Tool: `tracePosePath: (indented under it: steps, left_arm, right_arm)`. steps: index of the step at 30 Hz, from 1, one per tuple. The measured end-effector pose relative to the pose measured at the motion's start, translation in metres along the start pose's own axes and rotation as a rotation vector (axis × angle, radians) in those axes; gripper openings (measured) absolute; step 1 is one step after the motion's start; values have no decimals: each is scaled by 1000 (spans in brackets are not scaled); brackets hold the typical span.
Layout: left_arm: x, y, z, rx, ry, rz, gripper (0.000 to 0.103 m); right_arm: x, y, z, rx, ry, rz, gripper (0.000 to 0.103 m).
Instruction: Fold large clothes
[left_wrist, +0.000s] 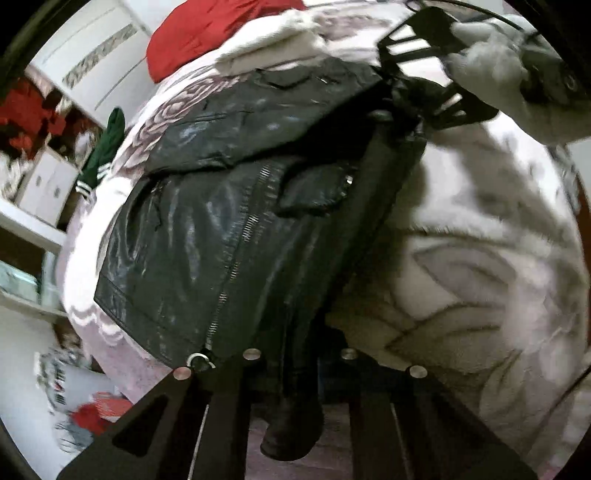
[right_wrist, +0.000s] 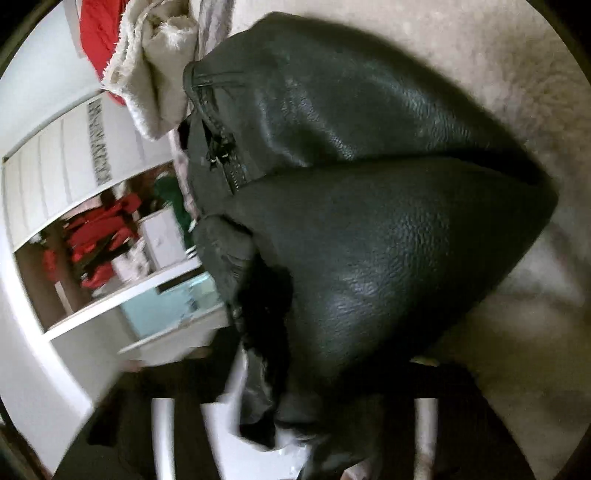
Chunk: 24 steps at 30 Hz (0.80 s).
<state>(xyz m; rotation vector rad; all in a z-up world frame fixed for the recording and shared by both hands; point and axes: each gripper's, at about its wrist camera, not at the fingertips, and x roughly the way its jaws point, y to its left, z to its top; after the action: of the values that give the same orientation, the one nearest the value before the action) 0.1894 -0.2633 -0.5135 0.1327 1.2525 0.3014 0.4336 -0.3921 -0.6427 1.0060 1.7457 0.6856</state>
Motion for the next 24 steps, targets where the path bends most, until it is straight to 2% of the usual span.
tracePosePath:
  steps: [3, 6, 9, 12, 14, 16, 17, 20, 22, 23, 24]
  left_arm:
    - [-12, 44, 10, -103, 6, -112, 8]
    - [-23, 96, 19, -206, 1, -197, 8]
    - [-27, 155, 28, -304, -5, -256, 8]
    - [-9, 216, 36, -406, 33, -334, 8]
    - [13, 261, 36, -520, 56, -401, 8]
    - [43, 300, 32, -592, 83, -417, 8]
    - [61, 315, 30, -610, 95, -419, 8]
    - [118, 338, 21, -630, 153, -413, 8]
    - [148, 343, 15, -641, 189, -438, 10]
    - [165, 346, 10, -657, 212, -473, 11]
    - [171, 347, 9, -662, 219, -494, 12]
  right_arm:
    - [-6, 42, -17, -19, -58, -96, 25]
    - [-5, 116, -40, -142, -82, -204, 25]
    - [20, 187, -55, -208, -94, -316, 24]
    - [68, 255, -60, -269, -86, -426, 23]
    - [115, 298, -57, -315, -81, -509, 23]
    - [163, 326, -52, -342, -68, -570, 23]
    - [192, 338, -46, -345, -59, -606, 23]
    - [260, 342, -30, -353, -31, -716, 23]
    - [287, 326, -22, -334, -17, -772, 23]
    - [305, 323, -16, -327, -12, -813, 26]
    - [313, 316, -14, -312, -2, -827, 39]
